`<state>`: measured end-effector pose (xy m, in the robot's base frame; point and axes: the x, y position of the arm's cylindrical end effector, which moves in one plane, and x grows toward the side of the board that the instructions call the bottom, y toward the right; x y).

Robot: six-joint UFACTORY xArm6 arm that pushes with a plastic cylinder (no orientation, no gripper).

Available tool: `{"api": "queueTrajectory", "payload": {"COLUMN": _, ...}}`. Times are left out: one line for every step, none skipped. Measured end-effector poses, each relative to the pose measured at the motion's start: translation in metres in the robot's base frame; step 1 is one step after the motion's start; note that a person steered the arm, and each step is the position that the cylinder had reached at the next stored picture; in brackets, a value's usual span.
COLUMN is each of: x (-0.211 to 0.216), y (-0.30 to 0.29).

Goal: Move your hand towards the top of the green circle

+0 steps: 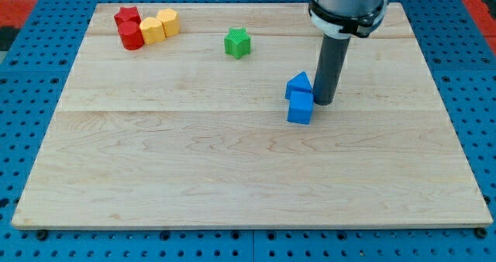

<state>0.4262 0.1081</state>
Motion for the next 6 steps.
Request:
{"api": "queueTrajectory", "payload": {"x": 0.000, "y": 0.001}}
{"api": "queueTrajectory", "payload": {"x": -0.021, "y": 0.002}}
{"api": "queueTrajectory", "payload": {"x": -0.053, "y": 0.002}}
{"api": "queueTrajectory", "payload": {"x": -0.088, "y": 0.002}}
{"api": "queueTrajectory", "payload": {"x": -0.131, "y": 0.004}}
{"api": "queueTrajectory", "payload": {"x": -0.158, "y": 0.000}}
